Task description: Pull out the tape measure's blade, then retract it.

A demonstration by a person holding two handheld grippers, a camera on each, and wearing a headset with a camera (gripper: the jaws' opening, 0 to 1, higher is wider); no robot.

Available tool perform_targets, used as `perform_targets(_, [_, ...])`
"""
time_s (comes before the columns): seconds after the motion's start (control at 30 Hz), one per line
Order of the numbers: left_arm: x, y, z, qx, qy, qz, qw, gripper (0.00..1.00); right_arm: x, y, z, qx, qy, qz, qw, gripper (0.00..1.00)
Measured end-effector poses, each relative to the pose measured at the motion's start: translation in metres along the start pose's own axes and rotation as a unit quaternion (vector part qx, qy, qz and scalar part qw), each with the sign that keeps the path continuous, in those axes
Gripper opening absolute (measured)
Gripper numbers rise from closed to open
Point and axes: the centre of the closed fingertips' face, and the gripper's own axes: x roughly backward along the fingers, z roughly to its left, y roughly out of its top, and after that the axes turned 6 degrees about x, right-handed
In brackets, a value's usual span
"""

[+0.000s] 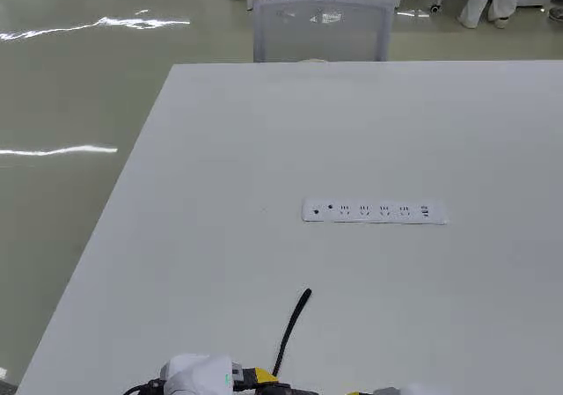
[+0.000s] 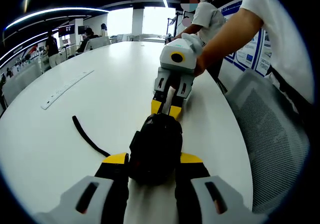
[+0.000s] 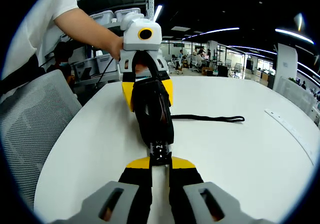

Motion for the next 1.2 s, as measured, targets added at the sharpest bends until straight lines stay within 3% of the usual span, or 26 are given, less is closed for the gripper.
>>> perform_targets(1.2, [-0.001,-0.002,-0.001,-0.002,0.001,0.005,1.0,0.31,0.033,-0.015,-0.001,-0.004,-0.006,0.012,0.9999,0.09])
